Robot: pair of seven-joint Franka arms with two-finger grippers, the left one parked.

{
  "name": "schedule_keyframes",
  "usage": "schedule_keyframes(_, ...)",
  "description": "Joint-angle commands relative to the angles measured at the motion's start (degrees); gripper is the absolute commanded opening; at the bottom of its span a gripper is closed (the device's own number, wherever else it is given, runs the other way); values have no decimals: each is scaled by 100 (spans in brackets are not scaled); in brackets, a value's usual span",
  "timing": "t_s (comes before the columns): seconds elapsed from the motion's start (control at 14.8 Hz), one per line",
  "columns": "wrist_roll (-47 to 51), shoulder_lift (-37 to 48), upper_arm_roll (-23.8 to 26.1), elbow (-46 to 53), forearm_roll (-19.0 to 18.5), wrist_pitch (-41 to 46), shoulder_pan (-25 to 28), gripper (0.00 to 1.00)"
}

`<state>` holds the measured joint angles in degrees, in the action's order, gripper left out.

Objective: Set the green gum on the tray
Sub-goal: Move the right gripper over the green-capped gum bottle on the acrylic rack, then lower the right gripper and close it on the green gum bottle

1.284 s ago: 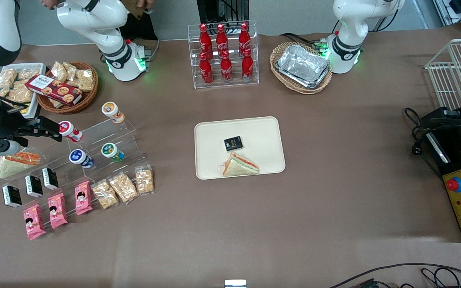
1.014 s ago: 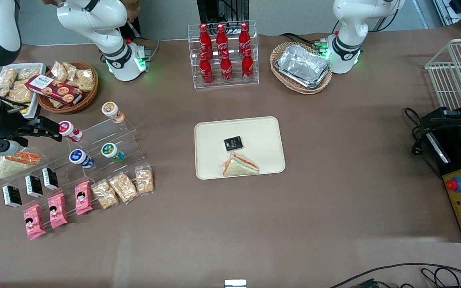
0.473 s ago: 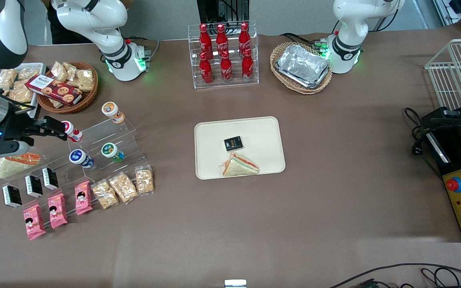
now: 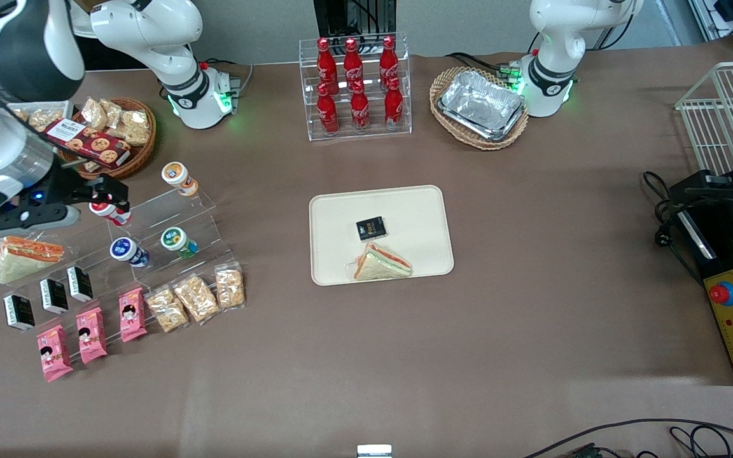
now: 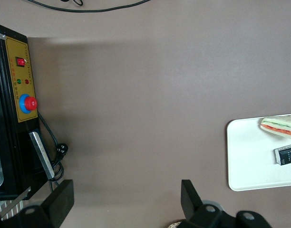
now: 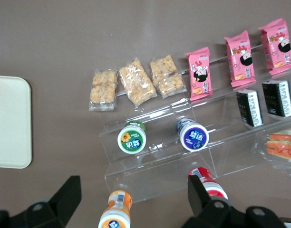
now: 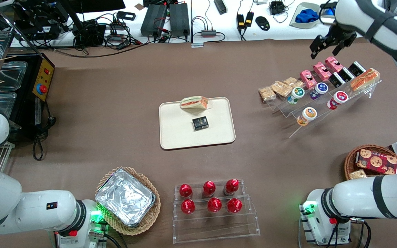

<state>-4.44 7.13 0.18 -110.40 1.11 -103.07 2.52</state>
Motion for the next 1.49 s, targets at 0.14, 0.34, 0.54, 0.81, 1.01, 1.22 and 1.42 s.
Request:
schedule_keyframes(0.14,398,368,-1,-1456,-23,-1336,161,100)
schedule_keyframes(0.34,497,316,-1,-1949,-23,-2022,249,100)
schedule_keyframes(0.54,497,44,-1,-2222,-23,-2549,249,100)
schedule_keyframes(0.81,804,-264,-1,-2564,-32,-3244,258,100)
schedule_keyframes(1.01,805,-466,-1,-2706,-32,-3649,258,100)
schedule_keyframes(1.22,805,-590,-1,-2793,-32,-3904,249,100)
schedule_keyframes(1.42,805,-634,-1,-2908,-32,-4115,258,100)
